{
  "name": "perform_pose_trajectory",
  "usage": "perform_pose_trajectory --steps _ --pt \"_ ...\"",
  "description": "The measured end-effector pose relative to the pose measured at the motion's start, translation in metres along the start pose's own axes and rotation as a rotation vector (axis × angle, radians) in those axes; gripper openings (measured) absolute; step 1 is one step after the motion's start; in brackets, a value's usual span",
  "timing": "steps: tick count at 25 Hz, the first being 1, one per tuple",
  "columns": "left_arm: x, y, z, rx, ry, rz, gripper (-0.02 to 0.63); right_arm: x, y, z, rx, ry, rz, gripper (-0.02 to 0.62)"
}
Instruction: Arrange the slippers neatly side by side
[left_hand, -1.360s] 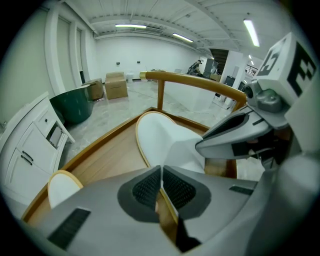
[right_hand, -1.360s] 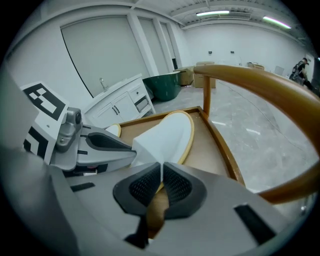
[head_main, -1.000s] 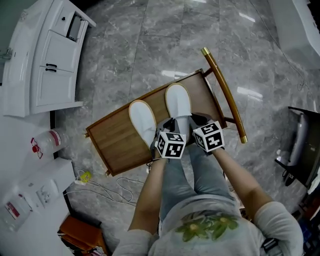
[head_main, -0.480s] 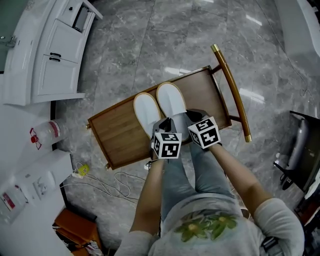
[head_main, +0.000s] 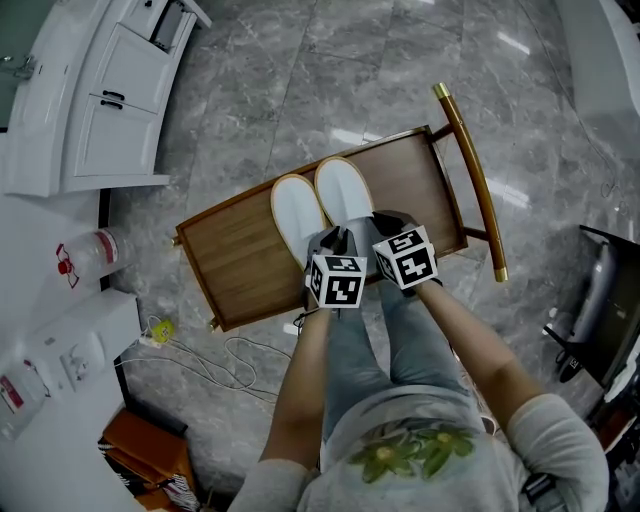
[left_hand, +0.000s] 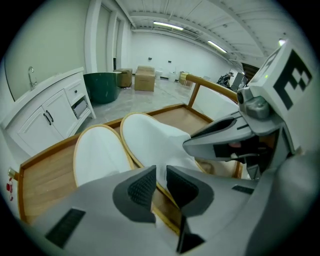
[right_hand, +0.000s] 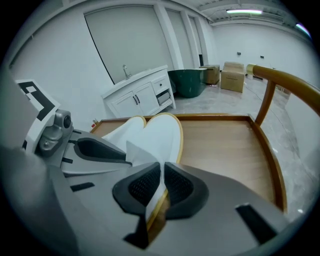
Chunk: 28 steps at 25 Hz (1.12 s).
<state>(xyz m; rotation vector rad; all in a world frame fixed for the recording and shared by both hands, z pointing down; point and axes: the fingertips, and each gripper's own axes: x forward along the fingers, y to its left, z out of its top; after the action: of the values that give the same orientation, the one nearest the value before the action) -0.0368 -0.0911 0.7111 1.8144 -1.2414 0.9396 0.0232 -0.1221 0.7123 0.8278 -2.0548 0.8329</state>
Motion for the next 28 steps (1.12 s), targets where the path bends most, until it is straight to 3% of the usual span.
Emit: perform_pose_trajectory --steps 5,10,20,28 --pt "-0.002 -0.001 -0.004 0.001 0.007 -0.014 0.131 0.0 0.003 -0.004 0.007 0.02 0.017 0.093" --pt "-0.01 -0.001 0.001 -0.028 -0.028 -0.02 0.152 -0.005 0.002 -0.004 0.018 0.012 0.018 0.142" --pt "-0.07 -0.016 0.021 -0.06 -0.114 -0.065 0.175 -0.061 0.022 0.02 0.069 -0.048 0.073 0.146" --pt "-0.14 -0.011 0.047 -0.127 -0.288 -0.086 0.175 -0.115 0.045 0.056 0.026 -0.131 0.152 0.14"
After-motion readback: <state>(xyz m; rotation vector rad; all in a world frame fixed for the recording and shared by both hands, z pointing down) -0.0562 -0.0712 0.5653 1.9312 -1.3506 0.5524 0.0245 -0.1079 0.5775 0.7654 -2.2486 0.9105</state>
